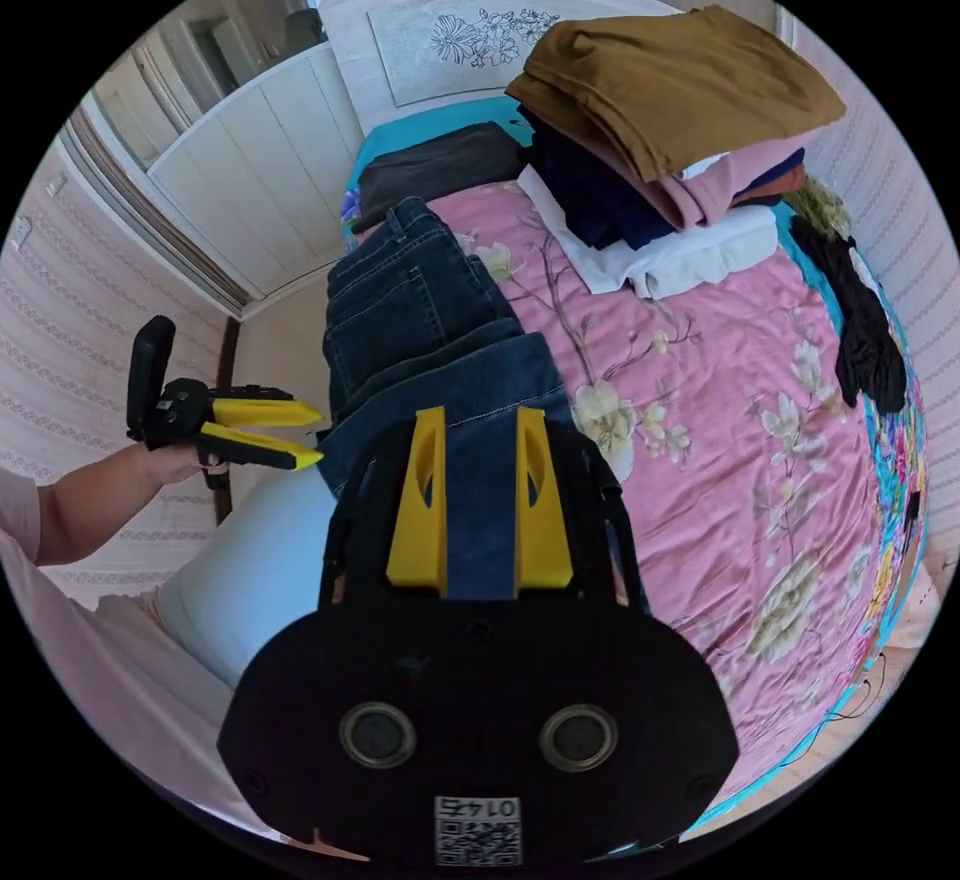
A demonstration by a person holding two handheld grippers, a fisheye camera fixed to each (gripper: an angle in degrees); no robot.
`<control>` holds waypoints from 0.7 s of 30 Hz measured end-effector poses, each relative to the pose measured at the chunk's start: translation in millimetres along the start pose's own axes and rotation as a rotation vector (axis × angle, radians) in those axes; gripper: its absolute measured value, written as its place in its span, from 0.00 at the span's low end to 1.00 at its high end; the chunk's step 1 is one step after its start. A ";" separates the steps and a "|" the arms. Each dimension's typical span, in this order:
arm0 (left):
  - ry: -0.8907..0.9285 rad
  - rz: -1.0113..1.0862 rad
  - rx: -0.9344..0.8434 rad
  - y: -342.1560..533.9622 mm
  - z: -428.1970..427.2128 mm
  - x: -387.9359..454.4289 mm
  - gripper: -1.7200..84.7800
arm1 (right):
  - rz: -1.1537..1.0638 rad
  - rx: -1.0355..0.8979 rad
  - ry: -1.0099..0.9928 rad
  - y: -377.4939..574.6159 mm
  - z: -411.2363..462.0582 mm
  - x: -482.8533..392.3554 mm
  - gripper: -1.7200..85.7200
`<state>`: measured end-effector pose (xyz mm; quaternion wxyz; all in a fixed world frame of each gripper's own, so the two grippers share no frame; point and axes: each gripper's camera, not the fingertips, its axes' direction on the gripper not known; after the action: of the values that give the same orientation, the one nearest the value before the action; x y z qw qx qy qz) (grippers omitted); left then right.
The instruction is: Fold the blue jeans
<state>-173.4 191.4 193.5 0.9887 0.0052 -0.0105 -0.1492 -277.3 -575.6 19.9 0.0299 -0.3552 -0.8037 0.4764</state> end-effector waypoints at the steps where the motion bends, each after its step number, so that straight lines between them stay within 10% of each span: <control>1: 0.000 0.012 -0.021 -0.2 1.1 -1.5 0.16 | -0.010 -0.001 0.034 -18.0 13.0 -0.4 0.15; 21: -0.113 0.046 0.135 41.8 -84.7 -8.4 0.01 | -0.165 -0.160 0.057 -150.7 127.6 6.6 0.03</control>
<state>-167.3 234.4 109.1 0.9871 0.0634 -0.0765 -0.1256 -413.4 -710.9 67.1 0.0634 -0.3026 -0.8645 0.3964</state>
